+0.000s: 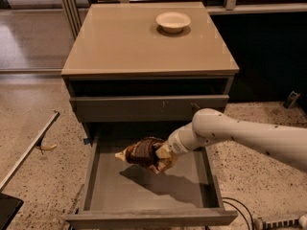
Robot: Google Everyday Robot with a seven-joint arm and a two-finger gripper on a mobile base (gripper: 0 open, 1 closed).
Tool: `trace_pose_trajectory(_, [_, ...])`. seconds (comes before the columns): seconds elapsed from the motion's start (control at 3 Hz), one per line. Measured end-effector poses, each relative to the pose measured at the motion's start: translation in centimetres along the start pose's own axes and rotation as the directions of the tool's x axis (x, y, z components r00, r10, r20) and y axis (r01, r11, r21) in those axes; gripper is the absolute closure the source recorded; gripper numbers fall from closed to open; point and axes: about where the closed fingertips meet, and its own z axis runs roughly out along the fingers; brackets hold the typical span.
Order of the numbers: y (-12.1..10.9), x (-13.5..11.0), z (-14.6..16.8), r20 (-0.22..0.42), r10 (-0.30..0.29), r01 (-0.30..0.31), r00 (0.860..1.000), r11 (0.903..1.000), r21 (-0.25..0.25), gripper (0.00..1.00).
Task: Place brown chip bag into middle drawer
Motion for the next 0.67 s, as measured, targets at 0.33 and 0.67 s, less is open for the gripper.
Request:
trace_pose_trajectory(0.33, [-2.6,-0.9,3.6,-0.032,0.046,-0.045,0.998,0.9986,0.027,1.0])
trace_pose_trajectory(0.67, [-4.4,-1.6,6.8,-0.07,0.037,-0.036,0.997,0.9993,0.012,1.0])
